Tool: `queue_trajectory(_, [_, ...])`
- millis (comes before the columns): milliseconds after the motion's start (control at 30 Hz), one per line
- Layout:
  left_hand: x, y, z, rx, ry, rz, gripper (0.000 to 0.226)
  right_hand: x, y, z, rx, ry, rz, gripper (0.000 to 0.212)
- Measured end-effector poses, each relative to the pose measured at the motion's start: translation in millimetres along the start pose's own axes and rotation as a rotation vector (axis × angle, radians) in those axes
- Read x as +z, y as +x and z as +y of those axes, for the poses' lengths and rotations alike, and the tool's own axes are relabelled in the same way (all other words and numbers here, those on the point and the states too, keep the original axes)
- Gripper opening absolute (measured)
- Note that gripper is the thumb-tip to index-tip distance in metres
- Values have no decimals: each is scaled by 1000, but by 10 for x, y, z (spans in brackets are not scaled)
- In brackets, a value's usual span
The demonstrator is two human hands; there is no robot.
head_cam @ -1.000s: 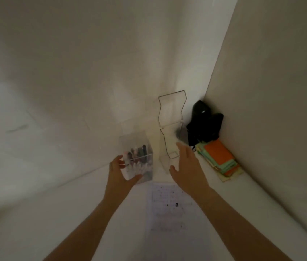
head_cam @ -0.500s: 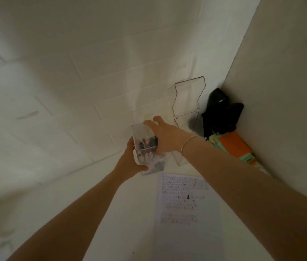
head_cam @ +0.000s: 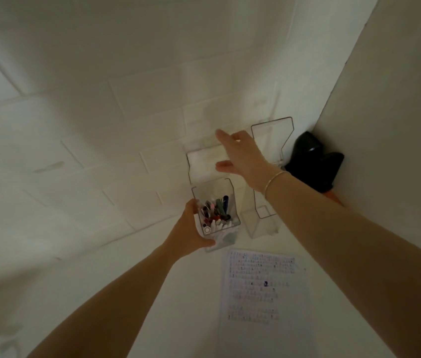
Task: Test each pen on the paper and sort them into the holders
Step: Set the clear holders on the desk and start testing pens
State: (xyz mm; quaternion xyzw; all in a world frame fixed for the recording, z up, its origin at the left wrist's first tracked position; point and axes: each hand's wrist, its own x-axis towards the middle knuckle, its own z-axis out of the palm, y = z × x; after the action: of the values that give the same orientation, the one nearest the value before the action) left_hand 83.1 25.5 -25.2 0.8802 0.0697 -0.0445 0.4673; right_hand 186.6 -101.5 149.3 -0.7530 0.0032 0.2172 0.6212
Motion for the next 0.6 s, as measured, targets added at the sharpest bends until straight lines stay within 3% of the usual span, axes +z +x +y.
queue_trajectory(133, [-31, -132, 24, 35, 74, 22, 92, 140, -60, 29, -179, -203, -12, 82])
queue_trajectory(267, [-217, -363, -22, 113, 205, 59, 88, -8, -153, 53, -236, -442, 1, 81])
queue_trajectory(467, [-618, -657, -108, 235, 525, -12, 105, -355, -284, 57, 49, -817, -206, 107])
queue_trajectory(600, [-694, -721, -55, 362, 764, -34, 103, -568, -395, 276, 186, -779, -245, 88])
